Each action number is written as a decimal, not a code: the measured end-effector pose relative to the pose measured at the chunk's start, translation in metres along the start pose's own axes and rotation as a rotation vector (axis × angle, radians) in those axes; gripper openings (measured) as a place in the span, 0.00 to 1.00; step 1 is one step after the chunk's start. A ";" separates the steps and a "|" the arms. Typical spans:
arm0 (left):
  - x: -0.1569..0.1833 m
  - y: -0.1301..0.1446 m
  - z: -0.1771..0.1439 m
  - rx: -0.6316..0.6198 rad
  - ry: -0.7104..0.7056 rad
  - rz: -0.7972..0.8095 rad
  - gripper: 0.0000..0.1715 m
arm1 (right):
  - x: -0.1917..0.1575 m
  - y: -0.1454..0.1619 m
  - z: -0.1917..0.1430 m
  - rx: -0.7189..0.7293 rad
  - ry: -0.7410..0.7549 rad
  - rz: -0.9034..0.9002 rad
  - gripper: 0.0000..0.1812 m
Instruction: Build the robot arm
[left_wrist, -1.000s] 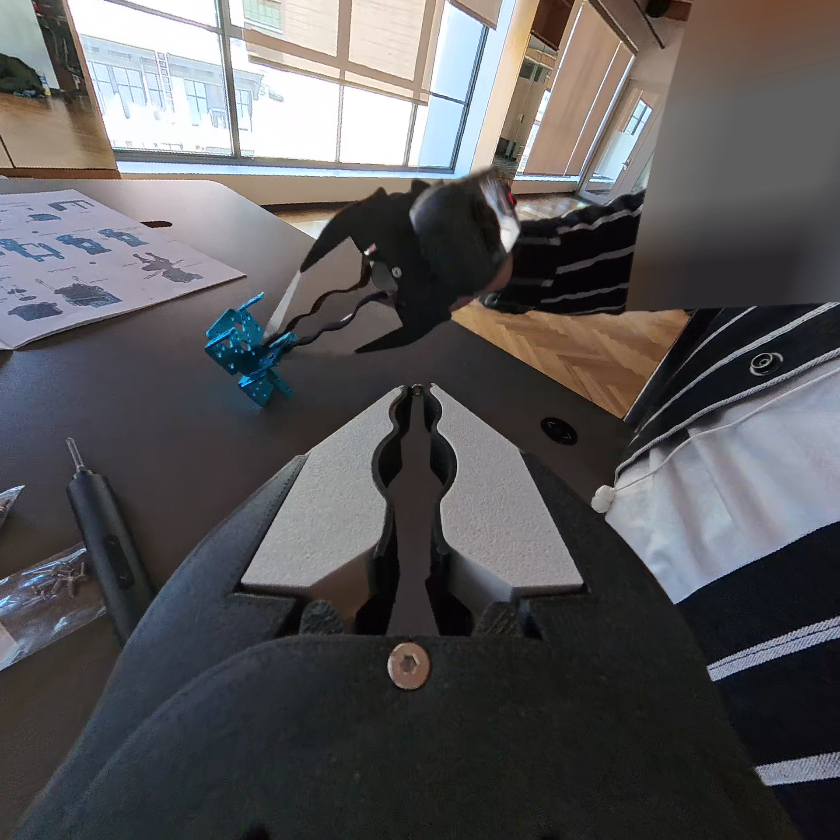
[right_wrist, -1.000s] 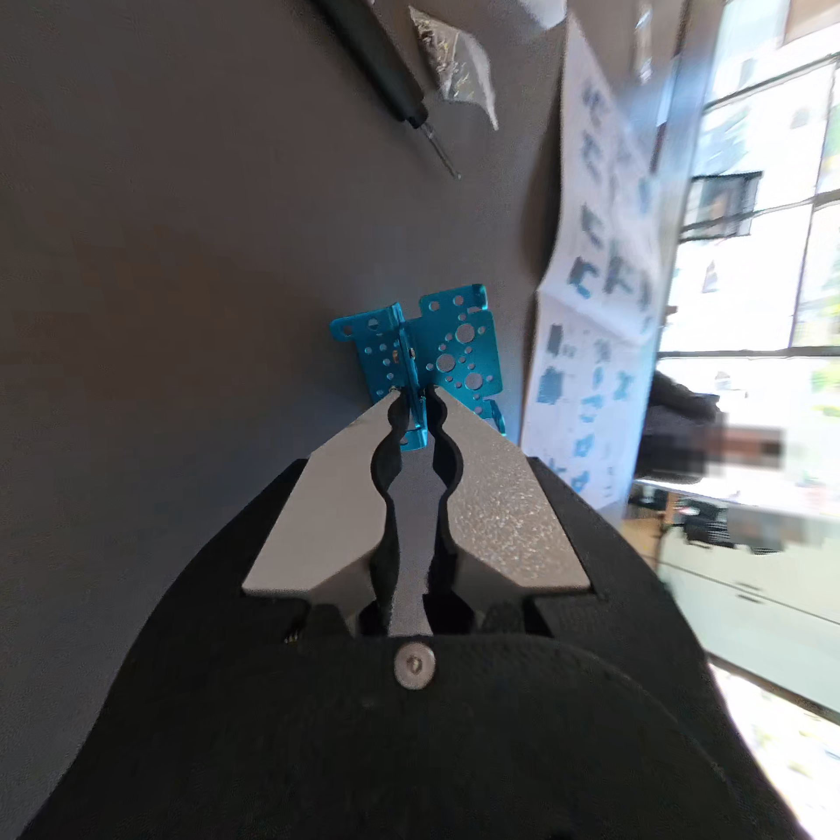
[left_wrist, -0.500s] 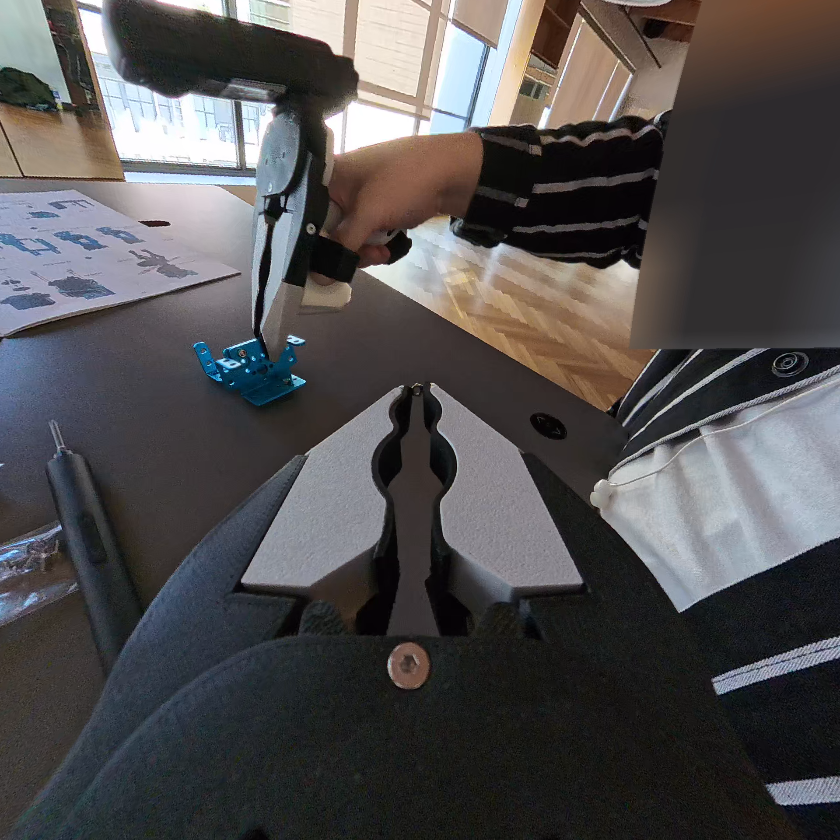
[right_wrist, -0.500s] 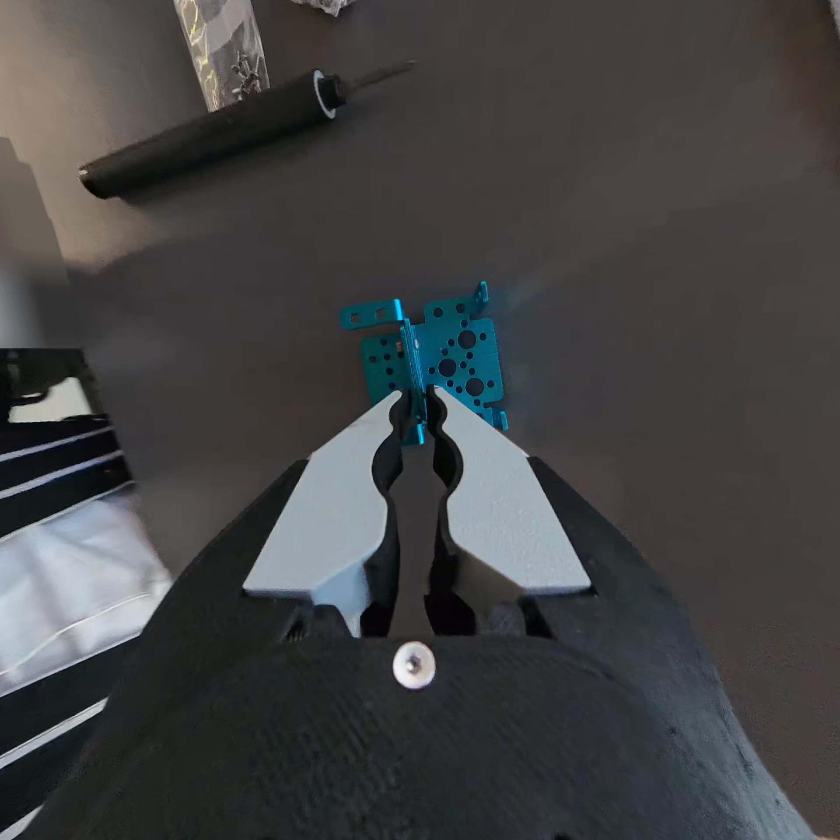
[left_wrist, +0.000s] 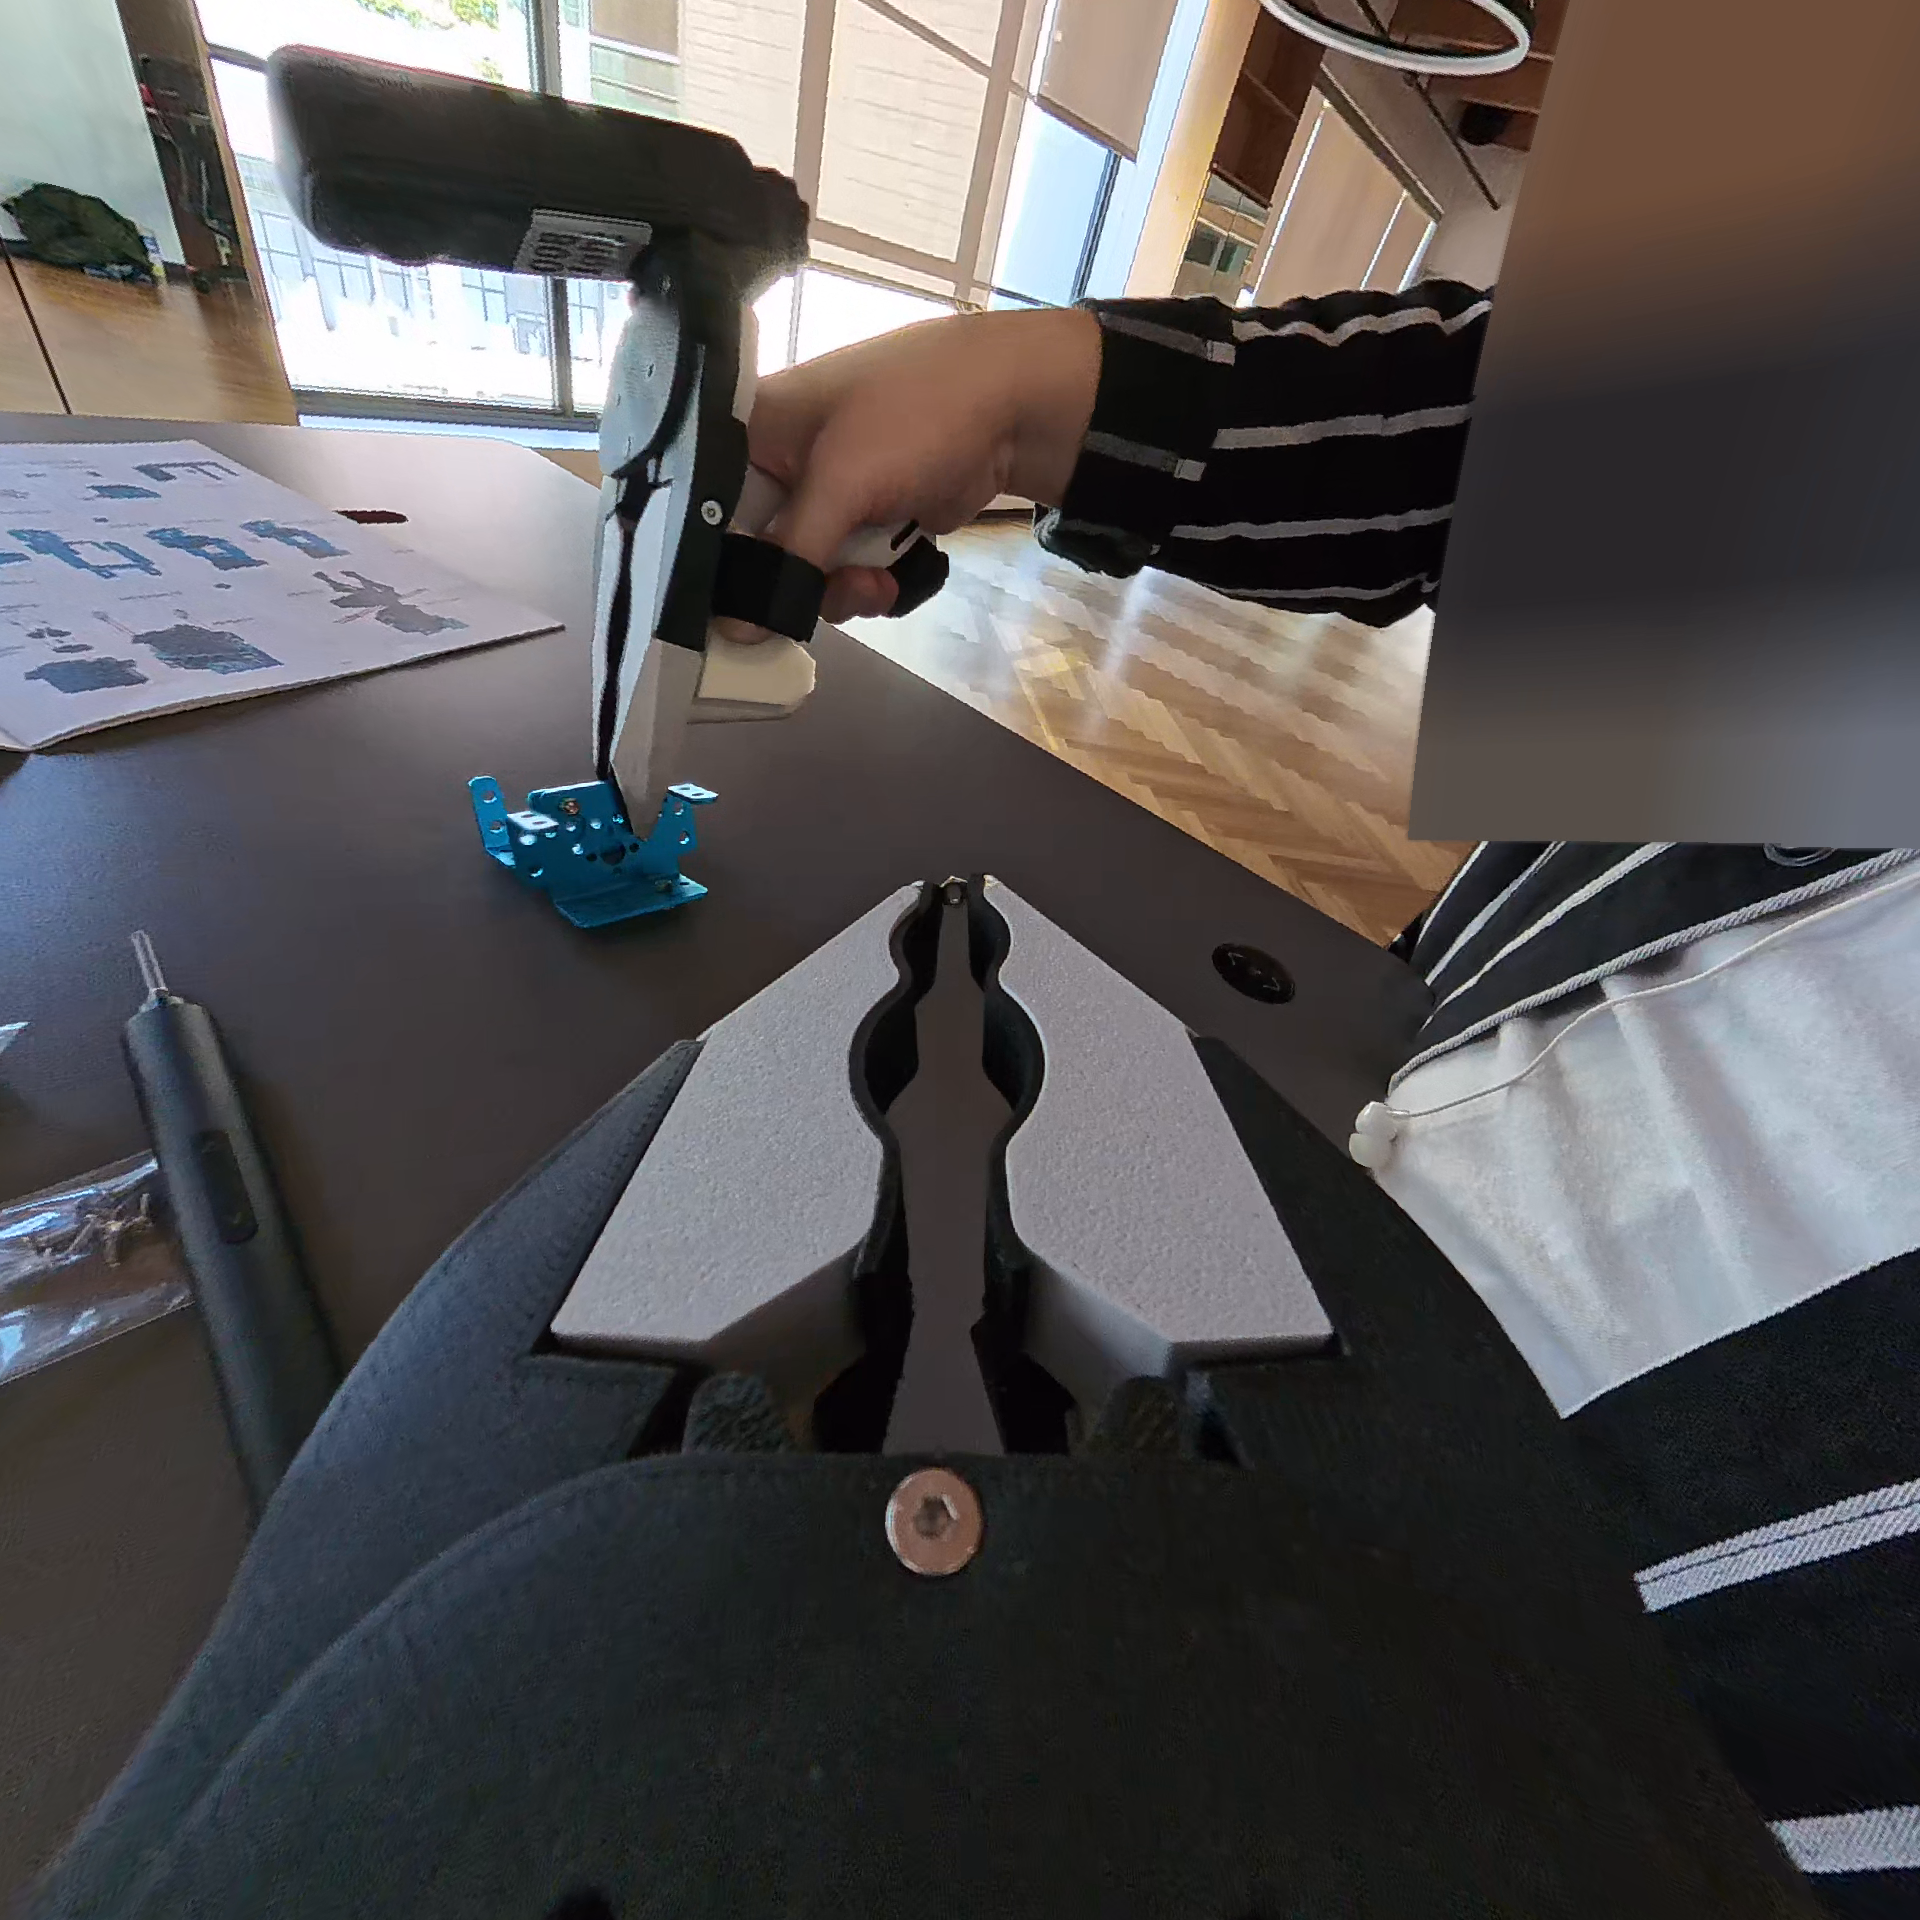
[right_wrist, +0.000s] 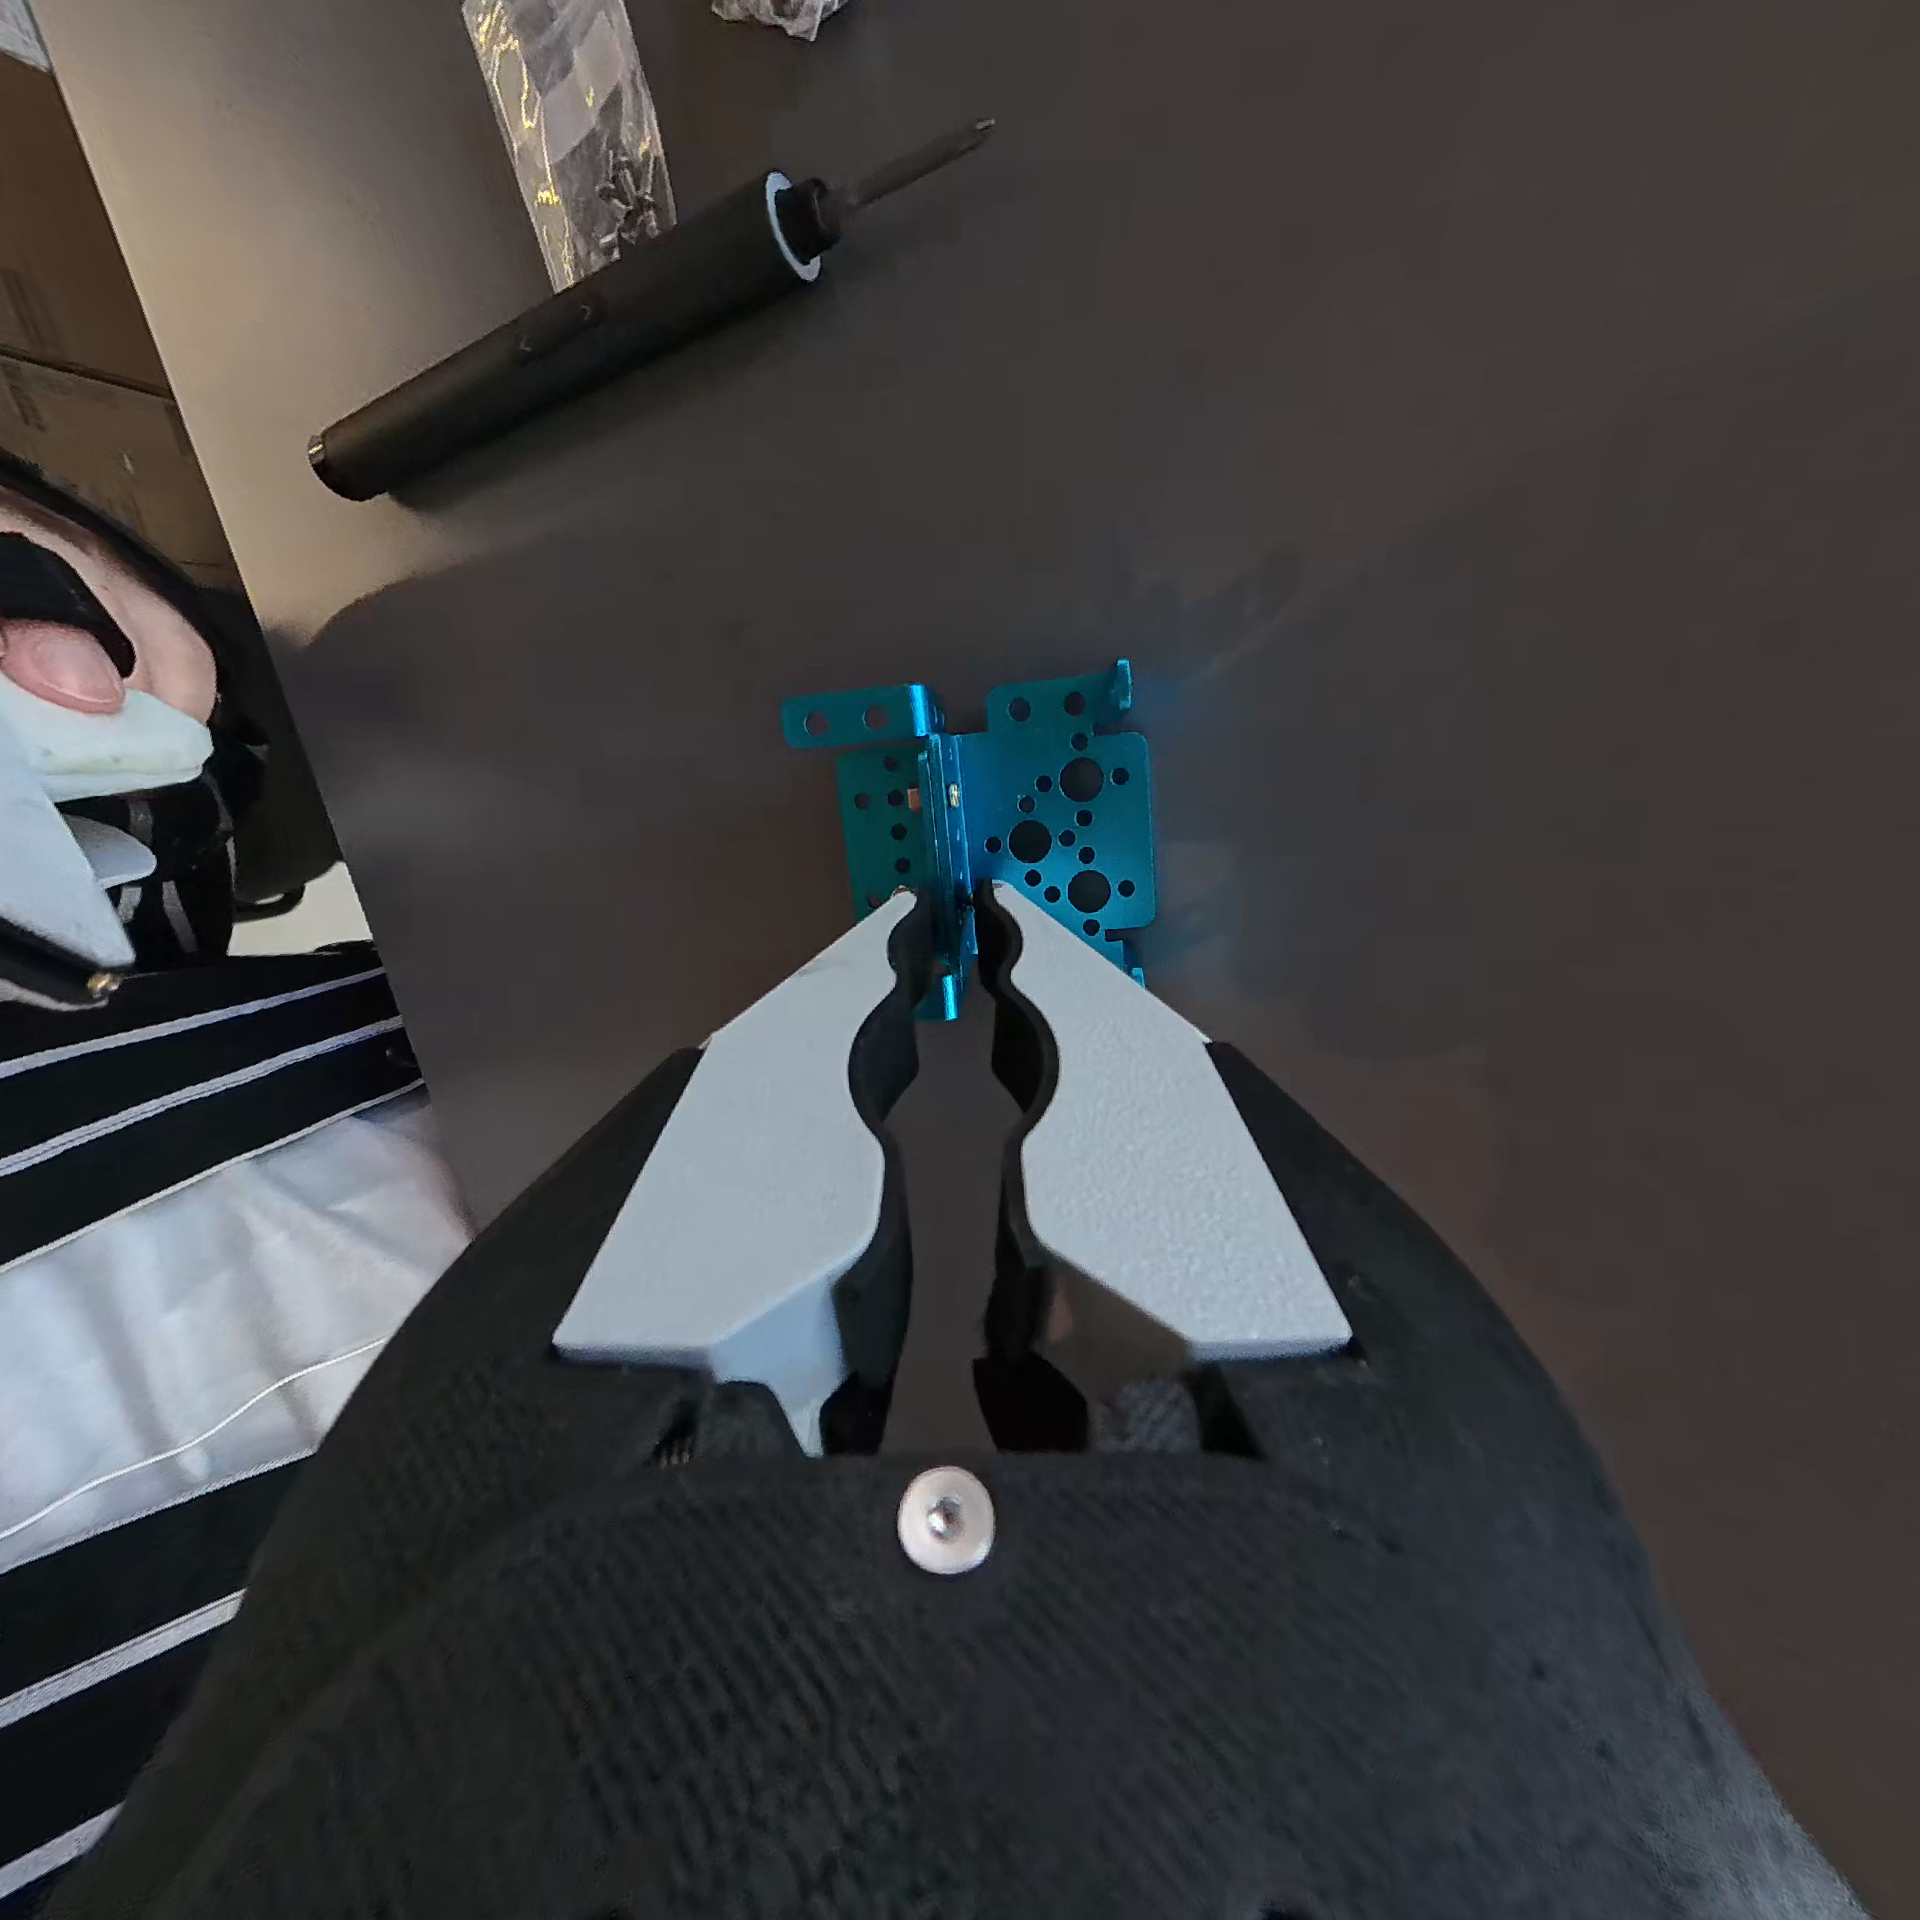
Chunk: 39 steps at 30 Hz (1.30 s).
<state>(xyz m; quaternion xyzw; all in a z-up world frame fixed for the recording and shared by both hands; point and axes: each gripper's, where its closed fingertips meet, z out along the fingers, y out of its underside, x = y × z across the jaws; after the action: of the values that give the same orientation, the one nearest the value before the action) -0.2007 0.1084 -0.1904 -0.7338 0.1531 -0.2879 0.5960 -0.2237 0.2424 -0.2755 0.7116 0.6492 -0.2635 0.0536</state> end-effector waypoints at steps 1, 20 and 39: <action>-0.001 0.000 0.000 0.000 -0.001 -0.001 0.02 | 0.000 0.001 0.000 0.001 -0.002 -0.003 0.03; -0.013 0.001 0.009 -0.009 -0.008 -0.020 0.02 | 0.000 -0.003 -0.003 0.057 -0.097 0.062 0.14; -0.045 -0.006 0.031 0.015 -0.173 0.157 0.02 | 0.036 0.004 -0.073 0.859 0.200 -0.064 0.26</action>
<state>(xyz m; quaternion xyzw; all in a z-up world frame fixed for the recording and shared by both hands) -0.2184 0.1600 -0.1991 -0.7371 0.1559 -0.1774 0.6331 -0.1970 0.3044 -0.2295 0.6707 0.5043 -0.4409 -0.3184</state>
